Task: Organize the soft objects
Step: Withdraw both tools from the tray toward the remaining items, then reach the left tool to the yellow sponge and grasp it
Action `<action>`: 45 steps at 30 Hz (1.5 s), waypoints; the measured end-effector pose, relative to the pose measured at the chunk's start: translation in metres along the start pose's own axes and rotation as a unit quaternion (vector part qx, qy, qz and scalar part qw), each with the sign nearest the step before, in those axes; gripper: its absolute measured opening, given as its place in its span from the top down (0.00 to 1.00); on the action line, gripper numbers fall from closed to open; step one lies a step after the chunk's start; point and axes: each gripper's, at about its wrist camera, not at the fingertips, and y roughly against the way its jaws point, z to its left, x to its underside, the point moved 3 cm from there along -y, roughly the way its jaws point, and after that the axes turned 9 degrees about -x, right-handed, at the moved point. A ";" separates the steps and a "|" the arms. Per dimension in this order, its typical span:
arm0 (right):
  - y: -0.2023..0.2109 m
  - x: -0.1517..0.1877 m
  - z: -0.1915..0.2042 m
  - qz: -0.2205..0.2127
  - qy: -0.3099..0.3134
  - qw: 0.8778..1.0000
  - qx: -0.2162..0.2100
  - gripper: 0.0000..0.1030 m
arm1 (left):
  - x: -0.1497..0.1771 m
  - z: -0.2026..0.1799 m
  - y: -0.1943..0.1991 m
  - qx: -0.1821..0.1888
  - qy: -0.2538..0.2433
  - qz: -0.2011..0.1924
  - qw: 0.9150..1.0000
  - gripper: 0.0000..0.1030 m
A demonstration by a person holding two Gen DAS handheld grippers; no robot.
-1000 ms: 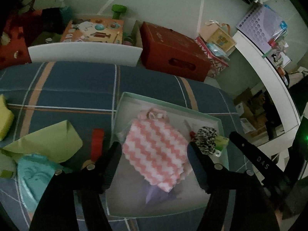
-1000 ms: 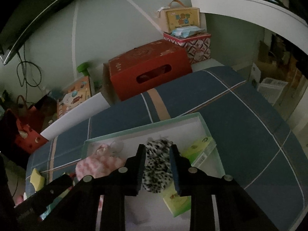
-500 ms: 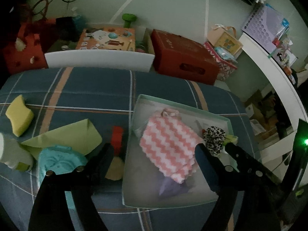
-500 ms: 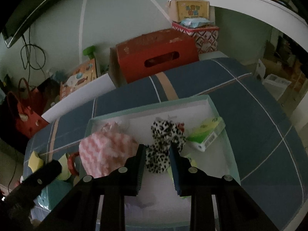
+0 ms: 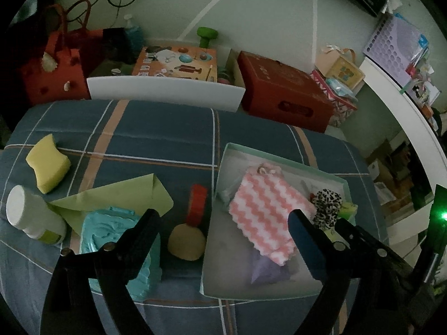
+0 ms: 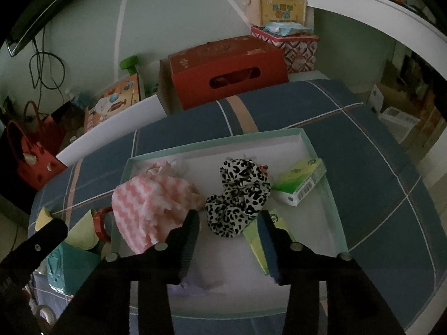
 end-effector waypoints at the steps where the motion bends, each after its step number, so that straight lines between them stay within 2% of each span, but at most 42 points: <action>1: 0.000 0.000 0.000 -0.001 -0.001 1.000 0.000 0.44 | 0.000 0.001 0.001 -0.002 0.001 -0.002 1.000 0.09; 3: -0.001 -0.001 -0.001 -0.004 -0.004 1.000 0.003 0.33 | -0.001 0.002 0.001 -0.008 0.005 -0.006 1.000 0.05; 5: -0.001 -0.002 -0.003 -0.006 -0.007 1.000 0.003 0.23 | -0.001 0.004 0.003 -0.014 0.006 -0.010 1.000 0.04; 7: -0.001 -0.002 -0.005 -0.009 -0.009 1.000 0.003 0.04 | -0.002 0.006 0.005 -0.017 0.009 -0.014 1.000 0.04; 9: 0.000 -0.003 -0.005 -0.014 -0.007 1.000 0.009 0.00 | -0.003 0.009 0.008 -0.022 0.013 -0.022 0.999 0.04; 15: -0.001 -0.004 -0.005 -0.012 -0.005 1.000 0.004 0.00 | -0.005 0.015 0.010 -0.033 0.015 -0.025 0.999 0.04; 18: -0.001 -0.004 -0.002 -0.014 0.000 1.000 0.006 0.00 | -0.006 0.018 0.012 -0.026 0.019 -0.026 0.999 0.04; 22: 0.004 -0.006 0.009 -0.031 0.015 0.999 -0.010 0.00 | -0.010 0.031 0.023 -0.025 0.034 -0.054 0.998 0.04; 28: 0.006 -0.008 0.026 -0.045 0.027 0.998 -0.041 0.00 | -0.018 0.072 0.039 -0.047 0.089 -0.090 0.991 0.04; 37: -0.003 -0.004 0.055 -0.034 0.046 0.994 -0.091 0.00 | -0.017 0.128 0.046 -0.103 0.135 -0.087 0.982 0.04; 45: -0.018 0.009 0.096 -0.007 0.083 0.987 -0.139 0.00 | -0.007 0.192 0.054 -0.150 0.197 -0.081 0.966 0.04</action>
